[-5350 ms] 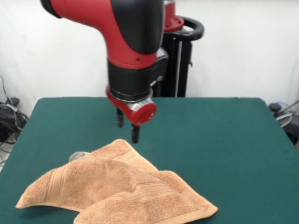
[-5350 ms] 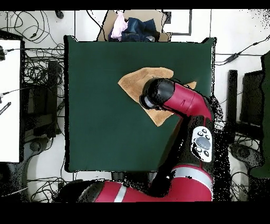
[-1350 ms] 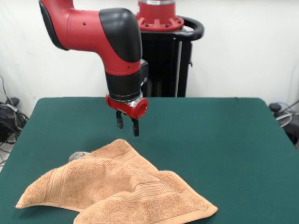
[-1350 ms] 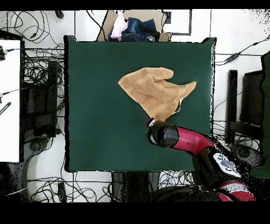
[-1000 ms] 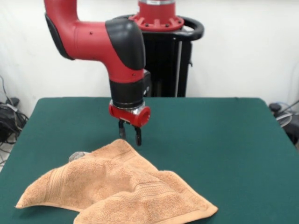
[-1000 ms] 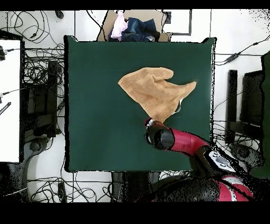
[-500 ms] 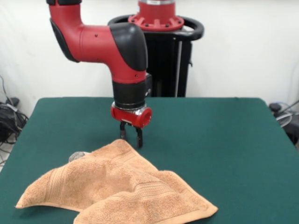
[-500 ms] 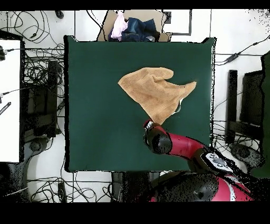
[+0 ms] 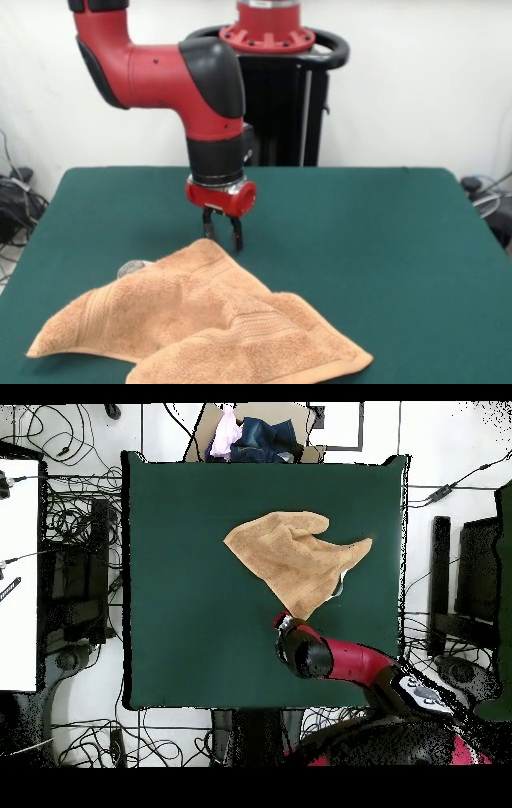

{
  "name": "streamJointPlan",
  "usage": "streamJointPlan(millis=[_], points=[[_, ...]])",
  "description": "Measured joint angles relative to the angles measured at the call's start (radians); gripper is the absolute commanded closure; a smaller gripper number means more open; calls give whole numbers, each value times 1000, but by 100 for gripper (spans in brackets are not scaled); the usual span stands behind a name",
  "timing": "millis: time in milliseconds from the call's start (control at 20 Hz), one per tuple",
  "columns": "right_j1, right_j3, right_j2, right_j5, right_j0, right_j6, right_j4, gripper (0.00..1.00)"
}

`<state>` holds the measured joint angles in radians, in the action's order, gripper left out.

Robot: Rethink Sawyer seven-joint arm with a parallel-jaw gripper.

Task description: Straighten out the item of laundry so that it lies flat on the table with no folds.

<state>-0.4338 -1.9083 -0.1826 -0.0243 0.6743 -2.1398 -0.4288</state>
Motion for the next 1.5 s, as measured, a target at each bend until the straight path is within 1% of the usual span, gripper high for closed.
streamJointPlan(millis=[650,1000,1200,1250,1500], points=[[0,0,-53,-43,58,0,-25,0],[4,10,-126,-131,140,0,-52,0],[3,21,-137,-175,168,0,-54,0],[2,30,-139,-207,188,0,-55,0],[3,61,-139,-283,237,0,-55,0]])
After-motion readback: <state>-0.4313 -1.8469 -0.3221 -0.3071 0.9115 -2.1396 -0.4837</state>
